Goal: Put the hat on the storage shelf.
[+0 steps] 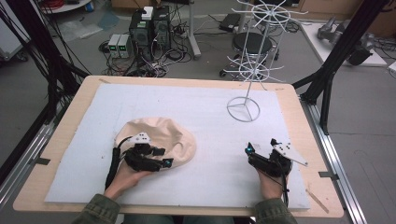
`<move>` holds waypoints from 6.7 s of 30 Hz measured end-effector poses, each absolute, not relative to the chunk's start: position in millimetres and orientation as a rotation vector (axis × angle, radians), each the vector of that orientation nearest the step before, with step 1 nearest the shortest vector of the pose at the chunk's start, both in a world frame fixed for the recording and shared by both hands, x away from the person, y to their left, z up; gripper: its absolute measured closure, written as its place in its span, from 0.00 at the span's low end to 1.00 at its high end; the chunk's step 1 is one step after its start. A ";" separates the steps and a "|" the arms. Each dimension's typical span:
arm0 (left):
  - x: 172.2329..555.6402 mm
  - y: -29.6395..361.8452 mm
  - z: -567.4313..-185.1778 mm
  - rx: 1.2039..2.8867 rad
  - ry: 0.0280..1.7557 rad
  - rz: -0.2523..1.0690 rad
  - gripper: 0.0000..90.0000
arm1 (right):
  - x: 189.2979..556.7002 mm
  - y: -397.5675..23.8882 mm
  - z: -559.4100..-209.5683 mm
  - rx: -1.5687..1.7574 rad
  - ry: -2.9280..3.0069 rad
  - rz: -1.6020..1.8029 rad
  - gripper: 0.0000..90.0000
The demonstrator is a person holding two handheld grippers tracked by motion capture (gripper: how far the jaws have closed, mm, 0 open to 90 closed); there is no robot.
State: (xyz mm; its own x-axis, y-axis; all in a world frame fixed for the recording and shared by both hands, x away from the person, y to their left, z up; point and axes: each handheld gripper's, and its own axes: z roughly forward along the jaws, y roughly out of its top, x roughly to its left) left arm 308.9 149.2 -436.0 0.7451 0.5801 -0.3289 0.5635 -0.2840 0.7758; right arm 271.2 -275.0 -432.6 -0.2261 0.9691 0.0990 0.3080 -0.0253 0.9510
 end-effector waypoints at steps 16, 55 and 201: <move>312.2 140.1 -442.8 2.098 0.876 0.078 0.52 | 271.7 -274.5 -433.1 1.367 1.599 1.273 0.09; 282.9 157.9 -421.0 1.835 0.580 0.280 0.89 | 272.7 -275.0 -433.6 1.379 1.608 1.277 0.09; 417.6 -46.2 -194.7 1.363 0.360 0.210 0.75 | 274.4 -268.1 -435.6 1.357 1.644 1.263 0.09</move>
